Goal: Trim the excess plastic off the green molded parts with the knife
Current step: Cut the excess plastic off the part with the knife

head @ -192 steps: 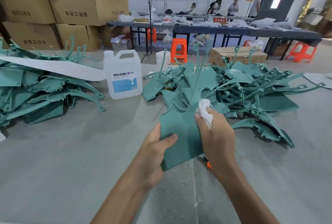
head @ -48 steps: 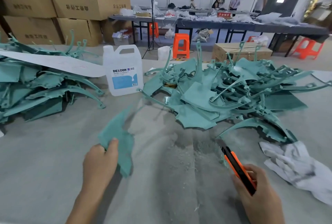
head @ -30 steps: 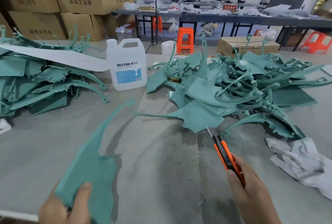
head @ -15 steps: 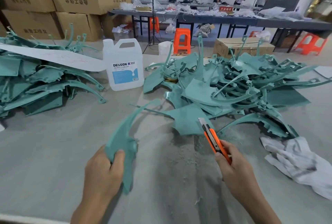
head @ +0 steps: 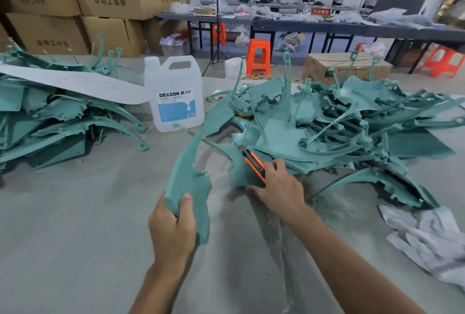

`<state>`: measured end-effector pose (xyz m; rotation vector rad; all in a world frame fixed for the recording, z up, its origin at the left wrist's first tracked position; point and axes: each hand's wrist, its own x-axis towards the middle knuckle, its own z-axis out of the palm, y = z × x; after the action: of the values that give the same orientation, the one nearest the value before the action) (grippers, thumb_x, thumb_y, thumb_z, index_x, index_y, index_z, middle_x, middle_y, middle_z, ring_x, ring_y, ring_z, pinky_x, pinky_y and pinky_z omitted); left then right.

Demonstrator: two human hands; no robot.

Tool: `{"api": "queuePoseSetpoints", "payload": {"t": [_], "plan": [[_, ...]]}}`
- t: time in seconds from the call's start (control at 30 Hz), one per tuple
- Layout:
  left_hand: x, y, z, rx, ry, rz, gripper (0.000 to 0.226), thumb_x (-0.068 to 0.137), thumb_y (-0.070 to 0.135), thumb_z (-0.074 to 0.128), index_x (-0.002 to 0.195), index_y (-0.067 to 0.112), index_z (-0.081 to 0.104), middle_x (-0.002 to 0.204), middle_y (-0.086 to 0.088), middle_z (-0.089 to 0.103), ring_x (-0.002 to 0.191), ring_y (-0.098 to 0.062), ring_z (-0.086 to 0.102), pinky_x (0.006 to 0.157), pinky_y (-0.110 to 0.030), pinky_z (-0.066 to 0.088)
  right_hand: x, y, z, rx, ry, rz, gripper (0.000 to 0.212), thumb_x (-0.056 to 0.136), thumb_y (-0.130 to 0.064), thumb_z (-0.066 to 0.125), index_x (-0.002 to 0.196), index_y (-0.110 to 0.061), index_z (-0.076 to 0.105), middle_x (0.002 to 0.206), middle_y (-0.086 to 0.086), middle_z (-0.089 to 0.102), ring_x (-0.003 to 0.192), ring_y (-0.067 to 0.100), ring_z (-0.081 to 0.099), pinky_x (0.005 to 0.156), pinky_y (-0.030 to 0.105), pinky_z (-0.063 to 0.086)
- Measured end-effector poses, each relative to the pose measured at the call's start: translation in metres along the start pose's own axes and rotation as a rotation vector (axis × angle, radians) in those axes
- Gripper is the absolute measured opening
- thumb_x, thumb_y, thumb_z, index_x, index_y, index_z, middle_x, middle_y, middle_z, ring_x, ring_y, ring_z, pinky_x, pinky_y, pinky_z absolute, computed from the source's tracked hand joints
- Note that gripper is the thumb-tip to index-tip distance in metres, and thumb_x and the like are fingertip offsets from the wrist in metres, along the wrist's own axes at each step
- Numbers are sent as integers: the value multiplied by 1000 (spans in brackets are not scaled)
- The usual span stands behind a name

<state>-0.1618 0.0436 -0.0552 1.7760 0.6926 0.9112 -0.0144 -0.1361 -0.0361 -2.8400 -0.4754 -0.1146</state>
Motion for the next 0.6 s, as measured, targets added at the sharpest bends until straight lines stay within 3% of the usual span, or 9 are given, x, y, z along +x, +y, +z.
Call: {"api": "queuePoseSetpoints", "payload": {"t": [0.2, 0.3, 0.37, 0.43, 0.5, 0.6], "plan": [[-8, -3, -7, 65, -66, 12, 23, 85, 46, 53, 78, 25, 59, 72, 8, 66, 72, -18, 65, 69, -46, 55, 48, -10, 2, 21, 11, 92, 62, 90, -62, 62, 124, -10, 54, 129, 9, 46, 109, 42, 61, 89, 48, 49], [-14, 3, -12, 78, -99, 43, 16, 85, 45, 53, 82, 29, 55, 72, 12, 63, 72, -16, 63, 67, -40, 51, 63, -17, -6, 140, -47, 153, 53, 91, -57, 65, 117, -11, 56, 124, 9, 48, 109, 39, 59, 92, 48, 47], [-15, 9, -18, 75, -135, 50, 7, 85, 46, 51, 89, 40, 49, 76, 13, 64, 73, -8, 61, 64, -37, 47, 58, -14, -8, 325, -14, 164, 44, 89, -55, 65, 100, -14, 58, 108, 6, 57, 96, 32, 62, 84, 44, 51], [-16, 12, -24, 69, -151, 39, 13, 85, 48, 48, 97, 46, 45, 75, 12, 65, 73, -10, 62, 64, -40, 48, 40, -7, -11, 554, 2, 188, 36, 88, -52, 68, 89, -19, 56, 85, 0, 63, 80, 23, 61, 68, 39, 49], [-20, 14, -30, 73, -172, 57, 24, 85, 48, 47, 109, 50, 47, 78, 12, 68, 75, -16, 65, 66, -43, 51, 13, 2, -15, 770, -32, 195, 31, 89, -48, 70, 91, -21, 55, 72, -2, 66, 66, 17, 60, 60, 35, 46], [-30, 17, -36, 52, -232, 72, 38, 87, 48, 48, 125, 49, 52, 93, 22, 71, 85, -4, 67, 73, -31, 53, -32, 18, -19, 1014, -59, 206, 28, 91, -42, 71, 101, -21, 56, 64, -1, 66, 53, 15, 57, 51, 34, 46]]}}
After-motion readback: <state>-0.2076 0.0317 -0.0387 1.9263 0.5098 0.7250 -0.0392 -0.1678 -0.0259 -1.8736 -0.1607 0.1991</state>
